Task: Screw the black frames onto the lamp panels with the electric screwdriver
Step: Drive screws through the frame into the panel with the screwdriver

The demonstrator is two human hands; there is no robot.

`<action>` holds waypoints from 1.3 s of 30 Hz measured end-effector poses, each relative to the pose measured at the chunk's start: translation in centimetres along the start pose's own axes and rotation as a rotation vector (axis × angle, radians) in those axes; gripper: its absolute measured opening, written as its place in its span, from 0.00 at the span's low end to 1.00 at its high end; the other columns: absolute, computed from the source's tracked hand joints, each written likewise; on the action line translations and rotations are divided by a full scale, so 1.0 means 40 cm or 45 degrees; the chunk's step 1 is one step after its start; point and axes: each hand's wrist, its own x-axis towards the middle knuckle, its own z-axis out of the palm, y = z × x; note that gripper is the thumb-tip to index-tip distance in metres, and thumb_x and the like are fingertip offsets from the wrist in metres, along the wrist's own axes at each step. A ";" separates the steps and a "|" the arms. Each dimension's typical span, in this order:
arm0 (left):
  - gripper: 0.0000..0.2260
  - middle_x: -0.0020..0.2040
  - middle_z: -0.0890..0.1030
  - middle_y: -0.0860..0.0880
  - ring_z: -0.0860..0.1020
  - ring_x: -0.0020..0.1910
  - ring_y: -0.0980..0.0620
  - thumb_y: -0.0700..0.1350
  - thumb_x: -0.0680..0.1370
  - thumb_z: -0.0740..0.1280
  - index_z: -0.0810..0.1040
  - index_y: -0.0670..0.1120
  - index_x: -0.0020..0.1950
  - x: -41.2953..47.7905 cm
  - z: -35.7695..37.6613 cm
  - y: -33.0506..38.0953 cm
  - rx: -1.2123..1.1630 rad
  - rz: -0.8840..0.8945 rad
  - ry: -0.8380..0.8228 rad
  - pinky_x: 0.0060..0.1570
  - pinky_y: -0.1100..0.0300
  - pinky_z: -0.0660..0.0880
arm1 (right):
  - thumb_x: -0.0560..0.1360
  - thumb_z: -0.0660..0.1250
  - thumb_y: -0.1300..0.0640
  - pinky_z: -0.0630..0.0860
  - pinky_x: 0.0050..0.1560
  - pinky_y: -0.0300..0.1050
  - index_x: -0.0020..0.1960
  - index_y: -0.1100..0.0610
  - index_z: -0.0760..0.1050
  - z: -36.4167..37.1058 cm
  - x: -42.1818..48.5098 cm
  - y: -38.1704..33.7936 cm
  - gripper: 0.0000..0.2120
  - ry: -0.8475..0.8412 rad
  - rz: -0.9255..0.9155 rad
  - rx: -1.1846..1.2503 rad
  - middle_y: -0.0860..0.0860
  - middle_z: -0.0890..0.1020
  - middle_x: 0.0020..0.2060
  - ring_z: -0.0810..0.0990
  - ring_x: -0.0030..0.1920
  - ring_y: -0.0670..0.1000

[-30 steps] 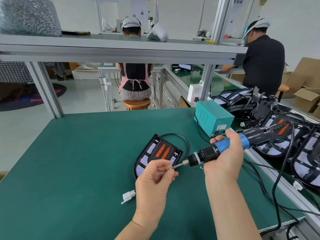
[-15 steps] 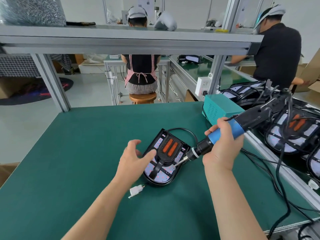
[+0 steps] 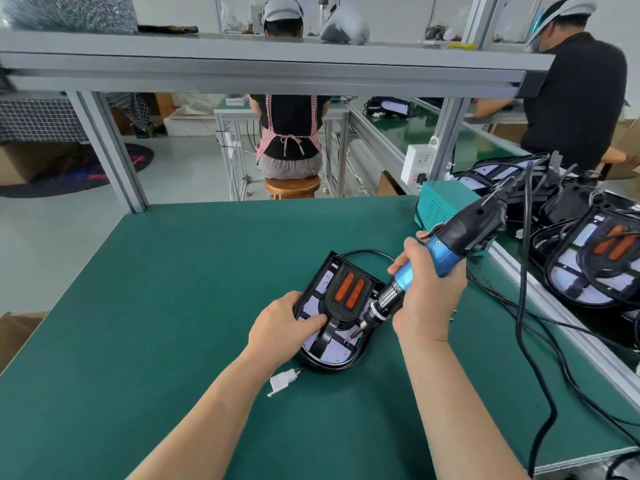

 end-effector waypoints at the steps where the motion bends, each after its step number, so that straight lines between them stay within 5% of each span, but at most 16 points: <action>1: 0.09 0.44 0.84 0.54 0.81 0.48 0.48 0.52 0.73 0.72 0.79 0.51 0.49 0.003 0.002 -0.004 0.008 0.008 0.008 0.52 0.51 0.78 | 0.70 0.70 0.60 0.75 0.33 0.40 0.47 0.54 0.74 0.001 -0.001 -0.001 0.08 -0.009 -0.004 -0.005 0.50 0.76 0.27 0.74 0.27 0.51; 24: 0.08 0.45 0.84 0.52 0.81 0.48 0.46 0.50 0.74 0.72 0.79 0.49 0.51 0.030 0.024 -0.028 0.032 0.067 0.064 0.53 0.48 0.78 | 0.69 0.68 0.64 0.71 0.29 0.37 0.43 0.56 0.70 0.032 -0.037 -0.003 0.08 -0.244 -0.102 -0.129 0.43 0.75 0.27 0.74 0.25 0.48; 32: 0.06 0.41 0.82 0.54 0.80 0.45 0.47 0.51 0.75 0.71 0.77 0.52 0.47 0.026 0.024 -0.034 0.060 0.070 0.060 0.48 0.52 0.78 | 0.71 0.67 0.66 0.72 0.29 0.36 0.44 0.56 0.72 0.032 -0.063 -0.007 0.08 -0.419 -0.083 -0.113 0.46 0.74 0.27 0.71 0.26 0.50; 39: 0.05 0.41 0.83 0.55 0.81 0.44 0.50 0.50 0.74 0.72 0.78 0.52 0.46 0.011 0.007 -0.015 0.037 0.069 0.000 0.48 0.53 0.78 | 0.70 0.70 0.63 0.74 0.35 0.38 0.49 0.55 0.76 -0.001 -0.033 -0.012 0.09 -0.370 0.034 0.022 0.53 0.75 0.27 0.74 0.28 0.51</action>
